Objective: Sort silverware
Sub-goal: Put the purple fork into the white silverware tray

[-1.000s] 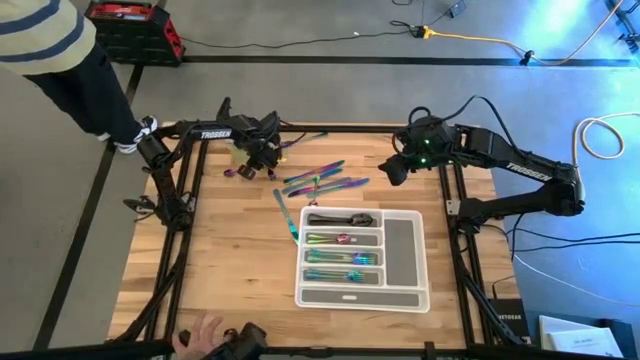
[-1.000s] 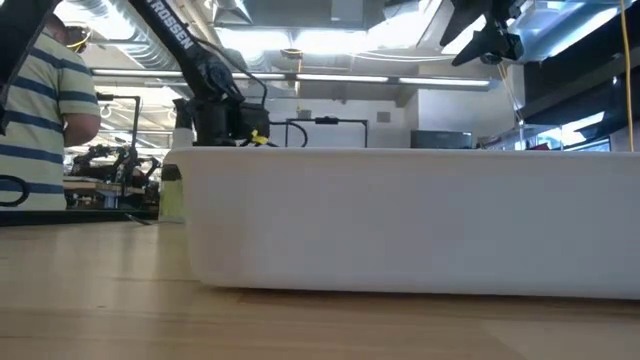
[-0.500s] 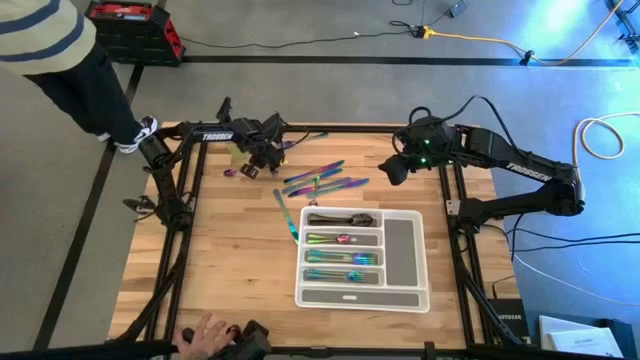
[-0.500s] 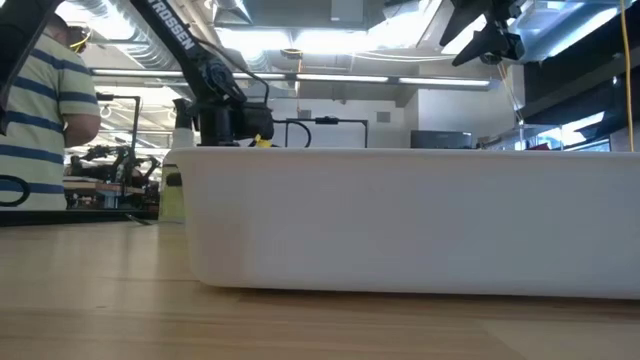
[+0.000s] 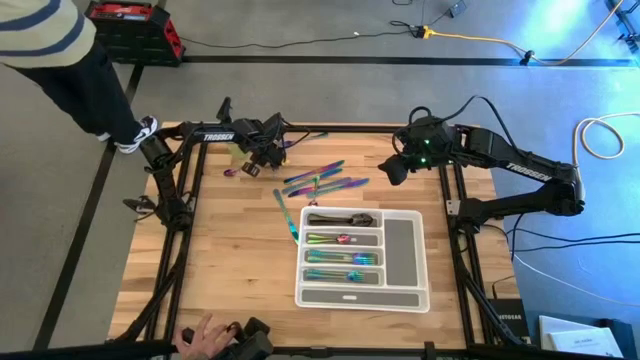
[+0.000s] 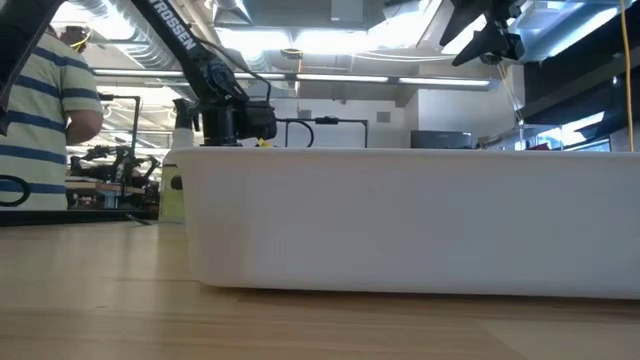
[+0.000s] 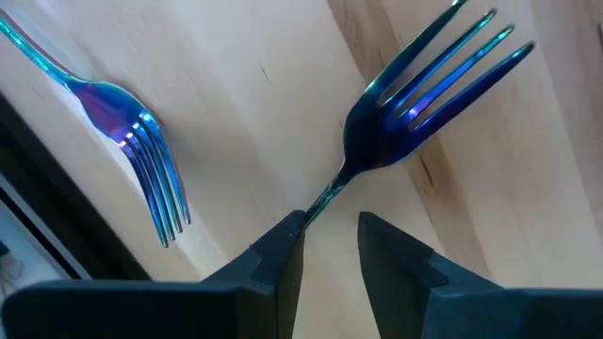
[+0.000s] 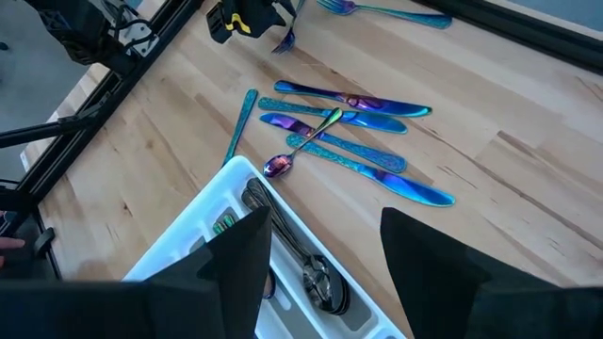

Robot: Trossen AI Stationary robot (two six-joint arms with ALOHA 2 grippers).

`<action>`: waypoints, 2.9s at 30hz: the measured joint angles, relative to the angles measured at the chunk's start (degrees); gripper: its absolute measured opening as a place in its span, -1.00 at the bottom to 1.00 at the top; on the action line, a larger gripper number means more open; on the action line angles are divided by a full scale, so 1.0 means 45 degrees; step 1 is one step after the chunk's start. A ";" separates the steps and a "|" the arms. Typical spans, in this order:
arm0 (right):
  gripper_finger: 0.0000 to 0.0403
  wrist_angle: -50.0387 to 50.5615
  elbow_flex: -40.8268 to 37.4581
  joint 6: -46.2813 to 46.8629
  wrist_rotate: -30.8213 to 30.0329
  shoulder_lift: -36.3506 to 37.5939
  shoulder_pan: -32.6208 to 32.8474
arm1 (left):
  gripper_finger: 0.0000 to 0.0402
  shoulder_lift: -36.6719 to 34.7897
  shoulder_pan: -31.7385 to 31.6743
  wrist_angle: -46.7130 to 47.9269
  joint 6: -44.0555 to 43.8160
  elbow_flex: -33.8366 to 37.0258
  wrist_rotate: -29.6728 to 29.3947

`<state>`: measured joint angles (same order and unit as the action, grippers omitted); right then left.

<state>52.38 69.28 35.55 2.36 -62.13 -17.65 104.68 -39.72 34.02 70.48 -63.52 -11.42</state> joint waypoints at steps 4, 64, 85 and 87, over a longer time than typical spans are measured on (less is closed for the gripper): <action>-0.08 0.0005 0.0000 -0.0219 -0.0086 0.0000 0.0000 | -0.56 -0.0046 0.0024 0.0044 0.0106 -0.0084 -0.0076; -0.08 0.0000 0.0005 -0.0296 -0.0483 0.0000 0.0000 | -0.99 0.0503 0.1502 0.1827 -0.4085 -0.0796 0.1969; -0.08 0.3814 0.0005 -0.3323 0.0273 0.0178 0.0467 | -1.00 0.0500 0.5220 0.3640 -1.4611 -0.4879 0.1381; -0.08 0.3861 0.0010 -0.3322 -0.0368 0.0299 0.1016 | -1.00 0.0495 0.5850 0.3645 -1.4918 -0.5549 0.1418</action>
<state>69.76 69.32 20.60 0.71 -60.78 -13.08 106.91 -13.40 50.42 3.35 -88.49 -5.04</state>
